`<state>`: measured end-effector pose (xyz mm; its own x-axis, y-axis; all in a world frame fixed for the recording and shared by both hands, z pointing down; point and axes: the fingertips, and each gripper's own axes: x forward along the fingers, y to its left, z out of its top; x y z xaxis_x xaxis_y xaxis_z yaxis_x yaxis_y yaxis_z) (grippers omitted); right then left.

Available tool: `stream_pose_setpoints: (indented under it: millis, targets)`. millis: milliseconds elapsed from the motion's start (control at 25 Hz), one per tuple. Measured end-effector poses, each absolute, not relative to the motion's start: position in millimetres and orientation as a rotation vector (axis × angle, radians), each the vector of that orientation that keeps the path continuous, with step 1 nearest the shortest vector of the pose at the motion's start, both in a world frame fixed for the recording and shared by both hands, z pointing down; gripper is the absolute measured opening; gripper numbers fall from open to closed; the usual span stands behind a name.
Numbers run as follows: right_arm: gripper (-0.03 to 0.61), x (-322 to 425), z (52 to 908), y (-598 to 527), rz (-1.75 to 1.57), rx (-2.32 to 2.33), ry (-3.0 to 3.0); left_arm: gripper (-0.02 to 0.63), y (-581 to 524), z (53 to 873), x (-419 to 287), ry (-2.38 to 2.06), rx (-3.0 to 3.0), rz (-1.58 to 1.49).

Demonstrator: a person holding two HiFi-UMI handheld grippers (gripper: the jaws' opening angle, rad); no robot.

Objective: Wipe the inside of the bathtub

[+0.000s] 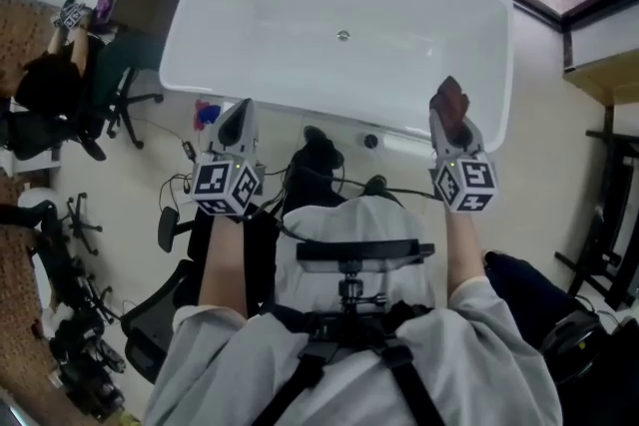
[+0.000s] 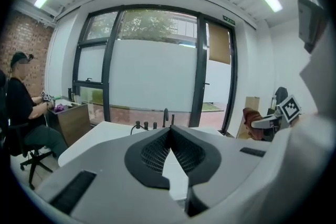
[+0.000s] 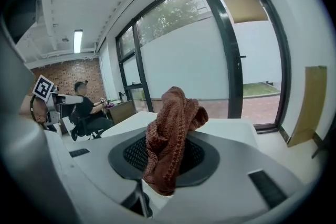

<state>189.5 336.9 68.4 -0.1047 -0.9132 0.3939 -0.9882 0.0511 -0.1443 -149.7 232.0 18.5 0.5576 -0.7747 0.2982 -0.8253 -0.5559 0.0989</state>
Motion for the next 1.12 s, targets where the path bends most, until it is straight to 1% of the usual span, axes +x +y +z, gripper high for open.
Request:
stream_pose_setpoints:
  millis: [200, 440, 600, 800, 1120]
  targets:
    - [0.114, 177.5, 59.1, 358.0, 0.564, 1.992, -2.073, 0.006, 234.7, 10.0, -163.2, -1.293, 2.575, 0.317]
    - [0.114, 159.6, 56.5, 371.3, 0.573, 2.050, -2.000, 0.006, 222.1, 20.7, -157.1, -1.160, 2.611, 0.351]
    - [0.114, 145.9, 66.2, 370.1, 0.616, 2.090, -1.950, 0.006, 212.6, 28.1, -146.5, -1.061, 2.658, 0.390]
    - [0.110, 124.7, 72.9, 357.8, 0.630, 2.106, -1.892, 0.006, 192.8, 35.8, -161.1, -1.028, 2.646, 0.384]
    - [0.110, 123.3, 86.9, 348.7, 0.686, 2.118, -1.856, 0.006, 183.8, 59.8, -175.4, -1.024, 2.642, 0.484]
